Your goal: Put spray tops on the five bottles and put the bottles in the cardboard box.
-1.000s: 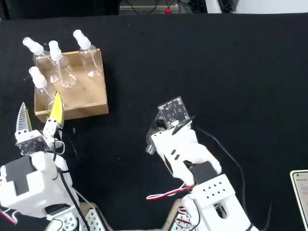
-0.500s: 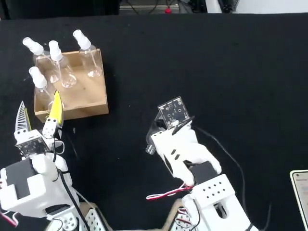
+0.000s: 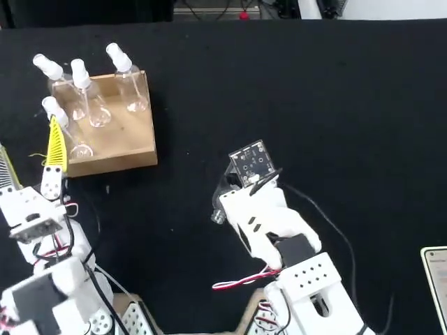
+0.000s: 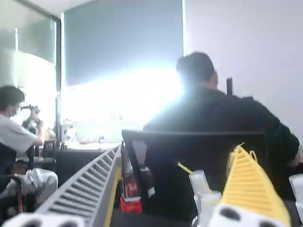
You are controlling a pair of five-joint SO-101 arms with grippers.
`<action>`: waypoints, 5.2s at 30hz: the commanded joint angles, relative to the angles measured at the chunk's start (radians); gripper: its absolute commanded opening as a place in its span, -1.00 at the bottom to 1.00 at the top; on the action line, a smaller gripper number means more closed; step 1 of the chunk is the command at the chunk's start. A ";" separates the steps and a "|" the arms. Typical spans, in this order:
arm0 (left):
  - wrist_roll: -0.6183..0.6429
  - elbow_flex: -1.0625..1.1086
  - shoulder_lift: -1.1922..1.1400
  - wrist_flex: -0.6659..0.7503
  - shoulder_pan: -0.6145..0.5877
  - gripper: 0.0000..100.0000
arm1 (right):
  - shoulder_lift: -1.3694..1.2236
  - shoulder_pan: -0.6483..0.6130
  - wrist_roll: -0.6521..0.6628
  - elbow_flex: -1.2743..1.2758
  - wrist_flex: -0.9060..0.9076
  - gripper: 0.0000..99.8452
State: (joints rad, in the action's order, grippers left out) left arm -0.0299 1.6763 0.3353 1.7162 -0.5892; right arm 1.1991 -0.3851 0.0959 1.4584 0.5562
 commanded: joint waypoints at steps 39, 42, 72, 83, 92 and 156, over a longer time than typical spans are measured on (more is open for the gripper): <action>0.002 0.031 1.046 -0.526 -0.016 -0.33 | 0.021 -0.005 0.002 -0.064 -0.023 -0.97; 0.002 0.031 1.092 -0.772 -0.016 -0.33 | 0.021 -0.005 0.002 -0.064 -0.023 -0.97; 0.002 0.024 1.464 -2.433 0.470 -0.33 | 0.012 0.180 -0.143 -0.081 -0.054 -0.97; 0.002 0.024 1.458 -2.277 0.805 -0.33 | 0.010 0.238 -0.198 -0.042 -0.140 -0.97; 0.000 0.024 1.461 -2.199 0.812 -0.82 | -0.004 0.238 -0.199 0.015 -0.285 -0.97; -0.298 0.025 1.464 -2.579 1.124 -0.65 | -1.006 0.236 -0.043 -0.782 0.279 -0.74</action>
State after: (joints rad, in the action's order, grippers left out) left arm -0.2601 1.6947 1.7944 -0.8493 0.4603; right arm 0.2018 -0.1366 0.0361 0.7495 0.8370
